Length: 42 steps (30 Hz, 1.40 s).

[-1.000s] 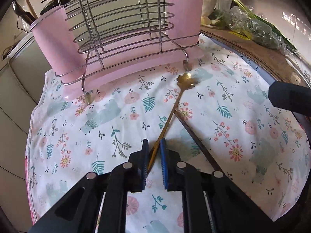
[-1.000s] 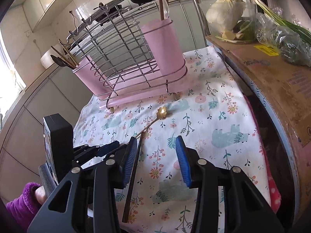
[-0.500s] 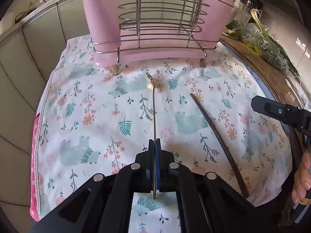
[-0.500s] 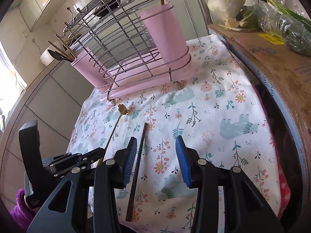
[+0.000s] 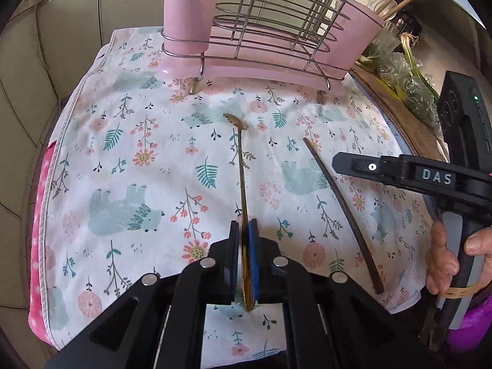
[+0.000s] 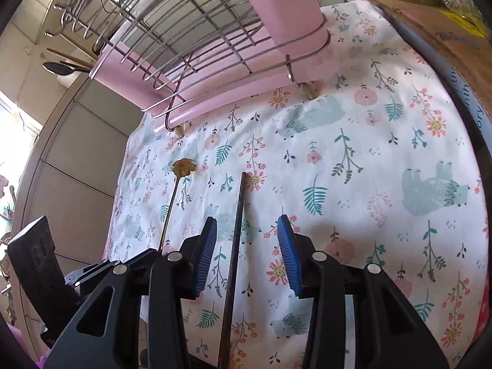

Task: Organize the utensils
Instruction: 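Grasp the gold spoon with the left tool while the right tool grasps the wooden chopstick, then lift the gold spoon and chopstick up over the pink cup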

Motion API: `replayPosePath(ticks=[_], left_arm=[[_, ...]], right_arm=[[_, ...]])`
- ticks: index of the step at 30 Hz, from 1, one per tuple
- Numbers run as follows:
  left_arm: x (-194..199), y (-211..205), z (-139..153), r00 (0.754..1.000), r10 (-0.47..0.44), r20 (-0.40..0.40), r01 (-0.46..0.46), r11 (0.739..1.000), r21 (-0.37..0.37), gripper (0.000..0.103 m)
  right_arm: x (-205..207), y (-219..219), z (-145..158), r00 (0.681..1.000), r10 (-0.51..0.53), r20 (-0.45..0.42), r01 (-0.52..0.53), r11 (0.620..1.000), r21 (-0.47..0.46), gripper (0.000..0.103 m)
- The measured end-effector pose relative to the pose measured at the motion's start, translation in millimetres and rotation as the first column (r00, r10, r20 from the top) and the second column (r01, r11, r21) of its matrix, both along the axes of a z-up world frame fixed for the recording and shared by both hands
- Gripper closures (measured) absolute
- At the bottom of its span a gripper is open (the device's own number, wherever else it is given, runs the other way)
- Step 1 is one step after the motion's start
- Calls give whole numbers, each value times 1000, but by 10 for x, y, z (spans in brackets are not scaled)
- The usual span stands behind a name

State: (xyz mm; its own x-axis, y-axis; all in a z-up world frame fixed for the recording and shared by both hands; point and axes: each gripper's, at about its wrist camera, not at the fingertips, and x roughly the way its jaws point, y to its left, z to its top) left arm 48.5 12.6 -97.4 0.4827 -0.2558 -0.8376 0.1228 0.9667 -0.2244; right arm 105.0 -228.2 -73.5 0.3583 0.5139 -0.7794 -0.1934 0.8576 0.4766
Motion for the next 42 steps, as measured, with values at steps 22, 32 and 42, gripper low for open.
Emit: replayPosePath(ticks=[22, 32, 42], left_arm=[[1054, 61, 4, 990, 7, -138, -21, 995, -97, 79], [1020, 57, 70, 995, 10, -97, -19, 996, -89, 101], [424, 135, 747, 984, 68, 167, -51, 993, -107, 102]], right_arm=[[217, 146, -178, 999, 30, -29, -30, 999, 12, 98], [153, -79, 19, 1000, -11, 25, 9, 996, 83, 98], [-86, -237, 510, 979, -75, 191, 48, 989, 143, 98]])
